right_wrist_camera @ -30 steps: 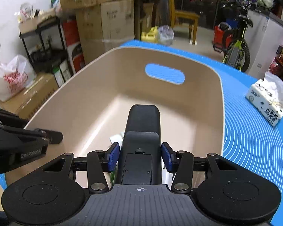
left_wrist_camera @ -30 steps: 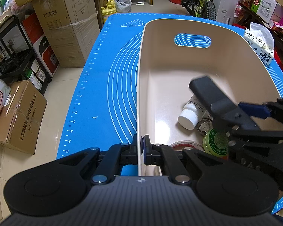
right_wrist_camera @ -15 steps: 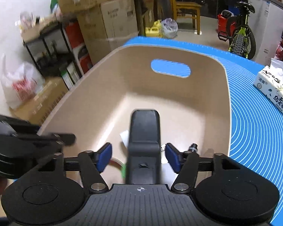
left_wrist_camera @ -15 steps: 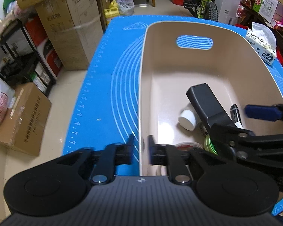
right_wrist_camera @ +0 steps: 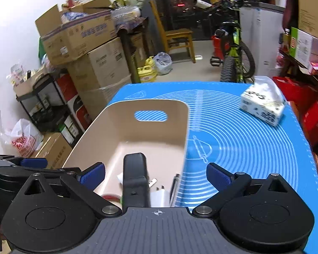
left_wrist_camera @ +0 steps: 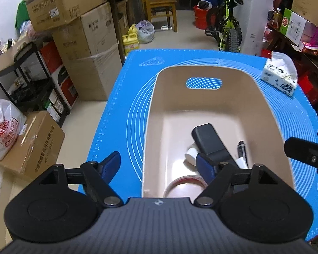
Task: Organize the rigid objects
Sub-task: 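Release the bin rim with the left gripper and withdraw both grippers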
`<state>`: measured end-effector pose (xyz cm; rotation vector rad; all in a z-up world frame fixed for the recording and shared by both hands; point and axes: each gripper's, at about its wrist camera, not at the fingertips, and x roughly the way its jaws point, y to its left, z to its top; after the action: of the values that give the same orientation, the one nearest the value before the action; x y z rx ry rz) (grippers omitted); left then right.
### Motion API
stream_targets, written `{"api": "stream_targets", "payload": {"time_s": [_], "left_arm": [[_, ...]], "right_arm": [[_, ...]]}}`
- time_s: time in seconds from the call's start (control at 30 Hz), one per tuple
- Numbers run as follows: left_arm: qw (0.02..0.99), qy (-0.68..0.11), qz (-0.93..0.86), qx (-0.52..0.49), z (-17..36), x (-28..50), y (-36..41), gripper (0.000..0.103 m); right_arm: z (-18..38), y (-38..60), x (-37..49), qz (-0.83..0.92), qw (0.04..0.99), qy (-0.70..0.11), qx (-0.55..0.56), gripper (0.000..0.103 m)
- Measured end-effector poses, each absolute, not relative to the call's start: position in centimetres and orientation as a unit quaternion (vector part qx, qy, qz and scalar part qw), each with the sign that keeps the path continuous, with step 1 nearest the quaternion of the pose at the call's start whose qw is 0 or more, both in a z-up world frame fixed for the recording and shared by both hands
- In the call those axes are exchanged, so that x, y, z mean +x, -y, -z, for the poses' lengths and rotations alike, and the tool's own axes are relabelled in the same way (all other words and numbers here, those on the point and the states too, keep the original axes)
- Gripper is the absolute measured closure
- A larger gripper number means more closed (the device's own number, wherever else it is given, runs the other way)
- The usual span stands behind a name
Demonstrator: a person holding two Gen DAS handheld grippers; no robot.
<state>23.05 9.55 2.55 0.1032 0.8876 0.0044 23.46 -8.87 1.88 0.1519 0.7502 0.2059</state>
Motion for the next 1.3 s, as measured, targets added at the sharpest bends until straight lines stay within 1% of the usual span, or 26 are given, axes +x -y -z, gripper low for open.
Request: {"api": "stream_targets", "payload": {"time_s": [0.4,0.67,1.0,1.3], "left_arm": [[0.915,-0.399,-0.009,0.059,-6.9,17.7,-5.7,0.024],[0.922,-0.381,-0.017,0.06,-8.2,13.7,-4.1,0.024],[0.927,-0.371,-0.022,0.058,-7.6,8.3,-2.7,0.024],[0.933,-0.352,-0.024,0.073,-5.9,4.5,-1.9,0.024]], "right_arm": [[-4.4,12.3,17.1,-0.085,0.932,-0.345,0.074,0.002],[-6.2,13.9,11.8,-0.078,0.942,-0.322,0.057,0.002],[-6.5,15.2,6.5,-0.08,0.946,-0.31,0.052,0.002],[-5.4,16.3,2.6,-0.075,0.944,-0.313,0.071,0.002]]}}
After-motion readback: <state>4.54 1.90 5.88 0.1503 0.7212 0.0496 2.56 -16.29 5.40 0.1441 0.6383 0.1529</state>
